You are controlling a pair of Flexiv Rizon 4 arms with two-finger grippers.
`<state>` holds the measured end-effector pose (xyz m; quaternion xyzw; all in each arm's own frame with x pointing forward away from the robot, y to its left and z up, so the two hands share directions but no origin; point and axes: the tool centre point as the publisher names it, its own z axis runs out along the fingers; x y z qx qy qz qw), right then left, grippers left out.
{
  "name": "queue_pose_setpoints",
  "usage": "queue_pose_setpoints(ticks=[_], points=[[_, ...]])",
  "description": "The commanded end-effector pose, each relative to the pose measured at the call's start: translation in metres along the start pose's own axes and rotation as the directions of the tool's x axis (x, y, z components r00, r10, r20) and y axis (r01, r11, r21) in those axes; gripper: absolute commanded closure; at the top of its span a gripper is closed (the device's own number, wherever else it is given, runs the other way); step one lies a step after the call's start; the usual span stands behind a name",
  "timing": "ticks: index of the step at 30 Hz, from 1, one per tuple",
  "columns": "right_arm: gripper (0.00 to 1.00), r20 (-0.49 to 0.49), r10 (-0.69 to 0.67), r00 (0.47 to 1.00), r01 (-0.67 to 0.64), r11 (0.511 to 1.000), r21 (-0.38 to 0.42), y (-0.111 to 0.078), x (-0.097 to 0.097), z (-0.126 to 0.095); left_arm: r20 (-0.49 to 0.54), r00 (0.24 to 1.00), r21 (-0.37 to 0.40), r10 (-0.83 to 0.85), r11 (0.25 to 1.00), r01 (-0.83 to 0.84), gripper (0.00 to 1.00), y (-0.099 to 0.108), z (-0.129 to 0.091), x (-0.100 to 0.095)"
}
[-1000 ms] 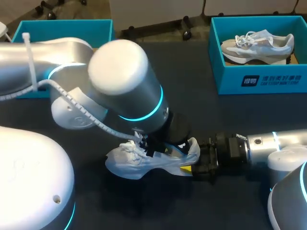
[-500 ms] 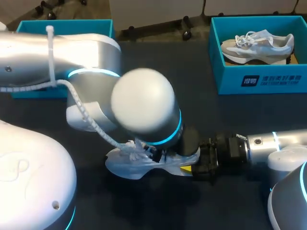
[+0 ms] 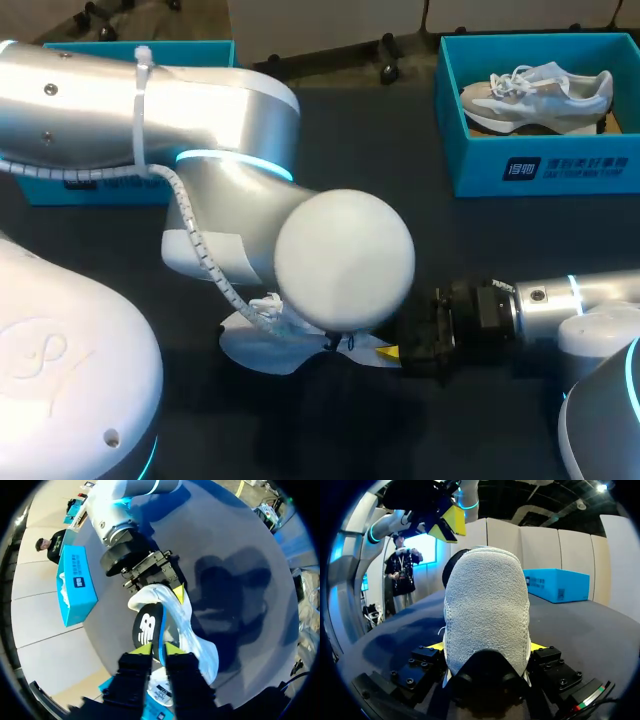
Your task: Take the shoe out of the shoebox, open the shoe tongue, remove and reinsert the insole, then place the shoe into the shoebox
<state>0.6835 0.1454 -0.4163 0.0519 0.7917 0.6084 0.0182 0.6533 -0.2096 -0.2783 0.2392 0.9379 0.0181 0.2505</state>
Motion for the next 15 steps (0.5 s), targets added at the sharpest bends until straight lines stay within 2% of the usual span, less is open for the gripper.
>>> queue_pose_setpoints(ticks=[1, 10, 15], points=[[1.00, 0.001, 0.000, 1.000, 0.000, 1.000, 0.002, 0.000, 0.000, 0.001, 0.011, 1.000, -0.070, 0.014, 0.997, -0.013, 0.55, -0.007, 0.000, 0.002], [1.00, 0.001, 0.000, 1.000, 0.000, 1.000, 0.002, 0.000, 0.000, 0.001, 0.017, 0.996, -0.108, 0.088, 0.990, -0.086, 0.51, -0.009, 0.010, 0.006], [1.00, 0.001, 0.000, 1.000, 0.000, 1.000, 0.002, 0.000, 0.000, 0.001, 0.059, 0.991, -0.140, 0.118, 0.984, -0.109, 0.52, -0.011, 0.013, 0.009]])
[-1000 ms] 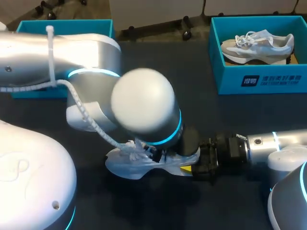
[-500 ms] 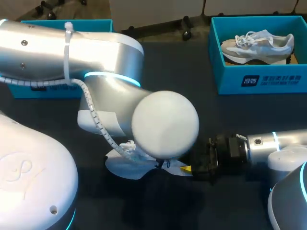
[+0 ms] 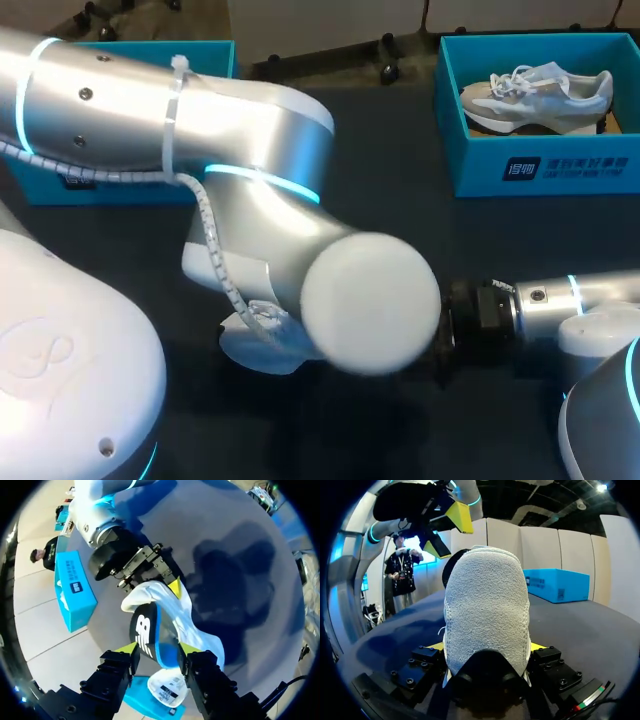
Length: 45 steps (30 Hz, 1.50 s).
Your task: Take the shoe out of the shoebox, open the shoe tongue, remove and reinsert the insole, then place the shoe into the shoebox
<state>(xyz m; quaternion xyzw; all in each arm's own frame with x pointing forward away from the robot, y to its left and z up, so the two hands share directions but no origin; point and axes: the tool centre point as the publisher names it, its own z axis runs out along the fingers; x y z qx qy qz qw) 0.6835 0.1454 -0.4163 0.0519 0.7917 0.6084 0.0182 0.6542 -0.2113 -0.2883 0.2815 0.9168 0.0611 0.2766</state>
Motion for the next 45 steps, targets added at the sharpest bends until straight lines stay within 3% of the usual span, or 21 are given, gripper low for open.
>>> queue_pose_setpoints(ticks=[1, 28, 29, 34, 39, 45], points=[[1.00, 0.001, 0.000, 1.000, 0.000, 1.000, 0.002, 0.000, 0.000, 0.001, 0.036, 0.999, -0.074, 0.011, 0.997, -0.008, 0.52, -0.010, 0.003, 0.005], [1.00, 0.001, 0.000, 1.000, 0.000, 1.000, 0.002, 0.000, 0.000, 0.001, 0.065, 0.998, -0.102, -0.015, 0.995, 0.021, 0.58, -0.009, 0.024, -0.007], [1.00, 0.001, 0.000, 1.000, 0.000, 1.000, 0.002, 0.000, 0.000, 0.001, 0.066, 0.998, -0.103, -0.017, 0.994, 0.024, 0.62, -0.008, 0.025, -0.008], [1.00, 0.001, 0.000, 1.000, 0.000, 1.000, 0.002, 0.000, 0.000, 0.001, 0.065, 0.997, -0.101, -0.045, 0.994, 0.052, 1.00, -0.005, 0.028, -0.011], [1.00, 0.001, 0.000, 1.000, 0.000, 1.000, 0.002, 0.000, 0.000, 0.001, 0.062, 0.992, -0.077, -0.108, 0.991, 0.113, 1.00, 0.003, 0.028, -0.014], [1.00, 0.001, 0.000, 1.000, 0.000, 1.000, 0.002, 0.000, 0.000, 0.001, 0.012, 0.965, 0.007, -0.262, 0.965, 0.262, 1.00, 0.015, 0.030, -0.021]])
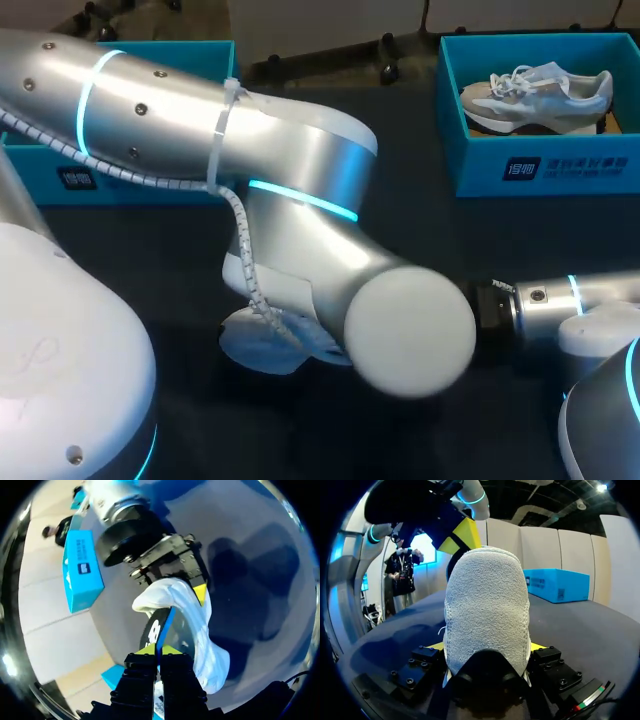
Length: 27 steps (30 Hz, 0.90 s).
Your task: Take the shoe out of the shoebox, open the shoe tongue, remove and reinsert the insole, then place the shoe into the shoebox
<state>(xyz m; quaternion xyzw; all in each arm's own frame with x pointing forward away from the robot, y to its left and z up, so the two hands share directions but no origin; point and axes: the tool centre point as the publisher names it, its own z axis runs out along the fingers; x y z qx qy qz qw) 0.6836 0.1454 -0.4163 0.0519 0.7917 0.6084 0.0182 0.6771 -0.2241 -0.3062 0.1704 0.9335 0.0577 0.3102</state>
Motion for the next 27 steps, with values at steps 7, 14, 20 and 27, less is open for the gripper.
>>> queue_pose_setpoints(ticks=[7, 14, 20, 27], points=[[1.00, 0.001, 0.000, 1.000, 0.000, 1.000, 0.002, 0.000, 0.000, 0.000, -0.074, 0.987, 0.119, -0.141, 0.982, 0.149, 1.00, 0.020, 0.002, -0.018], [1.00, 0.001, 0.000, 1.000, 0.000, 1.000, 0.002, 0.000, 0.000, 0.000, -0.072, 0.979, 0.134, -0.192, 0.971, 0.200, 1.00, 0.018, 0.001, -0.022], [1.00, 0.001, 0.000, 1.000, 0.000, 1.000, 0.002, 0.000, 0.000, 0.000, -0.090, 0.976, 0.143, -0.200, 0.967, 0.211, 1.00, 0.003, 0.001, -0.026], [1.00, 0.001, 0.000, 1.000, 0.000, 1.000, 0.002, 0.000, 0.000, 0.000, -0.082, 0.978, 0.158, -0.192, 0.966, 0.203, 1.00, -0.019, 0.000, -0.026]])
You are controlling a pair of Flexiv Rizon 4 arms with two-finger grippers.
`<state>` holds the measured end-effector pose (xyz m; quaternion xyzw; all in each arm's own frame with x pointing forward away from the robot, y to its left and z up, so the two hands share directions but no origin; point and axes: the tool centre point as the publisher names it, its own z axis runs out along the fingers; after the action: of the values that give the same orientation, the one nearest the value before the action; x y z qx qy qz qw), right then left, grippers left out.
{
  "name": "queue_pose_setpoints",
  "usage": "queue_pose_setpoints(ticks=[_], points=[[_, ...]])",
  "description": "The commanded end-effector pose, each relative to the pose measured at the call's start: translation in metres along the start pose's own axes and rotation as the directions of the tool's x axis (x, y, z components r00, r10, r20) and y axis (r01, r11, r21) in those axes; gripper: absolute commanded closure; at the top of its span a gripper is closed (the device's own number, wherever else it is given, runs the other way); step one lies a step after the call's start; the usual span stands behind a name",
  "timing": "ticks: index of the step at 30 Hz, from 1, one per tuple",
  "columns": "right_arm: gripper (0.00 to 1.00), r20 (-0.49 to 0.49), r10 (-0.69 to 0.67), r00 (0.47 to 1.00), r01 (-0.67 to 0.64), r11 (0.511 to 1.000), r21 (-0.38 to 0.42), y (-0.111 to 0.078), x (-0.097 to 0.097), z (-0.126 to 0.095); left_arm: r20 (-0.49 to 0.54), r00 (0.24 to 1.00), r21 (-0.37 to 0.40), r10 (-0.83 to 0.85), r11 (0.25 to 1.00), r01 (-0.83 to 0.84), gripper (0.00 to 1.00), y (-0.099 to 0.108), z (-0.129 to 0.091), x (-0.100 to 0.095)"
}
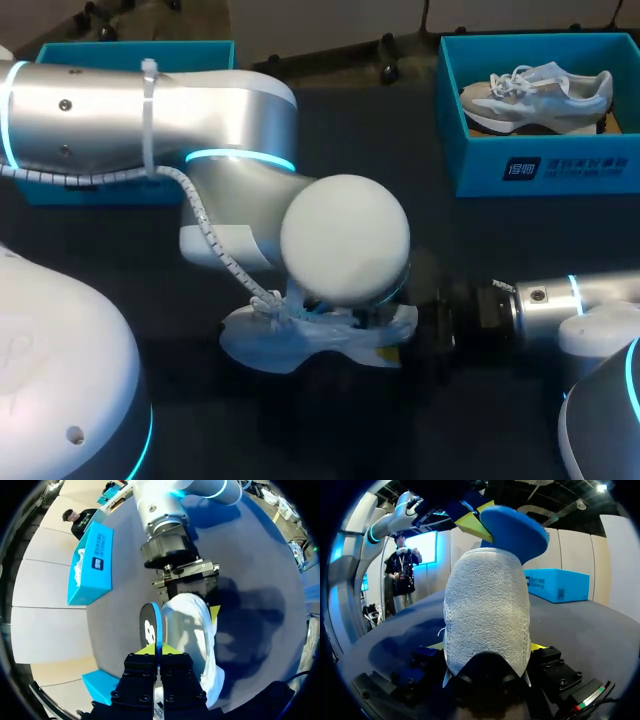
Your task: Take the shoe out of the shoebox, open the shoe tongue, remove and reinsert the insole, then place the shoe into the shoebox
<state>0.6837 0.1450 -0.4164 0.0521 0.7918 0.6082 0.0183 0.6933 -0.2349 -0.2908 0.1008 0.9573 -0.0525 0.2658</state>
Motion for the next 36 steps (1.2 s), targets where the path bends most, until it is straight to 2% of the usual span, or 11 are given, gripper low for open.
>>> queue_pose_setpoints(ticks=[1, 13, 15, 19, 24, 36], points=[[1.00, 0.001, -0.001, 1.000, 0.001, 1.000, 0.001, 0.000, 0.001, 0.001, 0.006, 1.000, -0.014, 0.001, 1.000, -0.001, 1.00, -0.019, 0.007, 0.002], [1.00, 0.001, -0.001, 1.000, 0.001, 1.000, 0.001, 0.000, 0.001, 0.001, 0.011, 1.000, 0.006, 0.021, 1.000, -0.021, 1.00, -0.036, 0.007, 0.015], [1.00, 0.001, -0.001, 1.000, 0.001, 1.000, 0.001, 0.000, 0.001, 0.001, 0.010, 1.000, 0.009, 0.024, 1.000, -0.024, 0.94, -0.039, 0.007, 0.016], [1.00, 0.001, -0.001, 1.000, 0.001, 1.000, 0.001, 0.000, 0.001, 0.001, 0.003, 0.999, 0.028, 0.035, 0.999, -0.035, 0.71, -0.041, 0.002, 0.018], [1.00, 0.001, -0.001, 1.000, 0.001, 1.000, 0.001, 0.000, 0.001, 0.001, 0.011, 0.999, 0.043, 0.049, 0.998, -0.050, 0.55, -0.037, -0.007, 0.022], [1.00, 0.001, -0.001, 1.000, 0.001, 1.000, 0.001, 0.000, 0.001, 0.001, 0.014, 1.000, 0.100, 0.026, 0.995, -0.028, 0.52, -0.006, -0.023, 0.025]])
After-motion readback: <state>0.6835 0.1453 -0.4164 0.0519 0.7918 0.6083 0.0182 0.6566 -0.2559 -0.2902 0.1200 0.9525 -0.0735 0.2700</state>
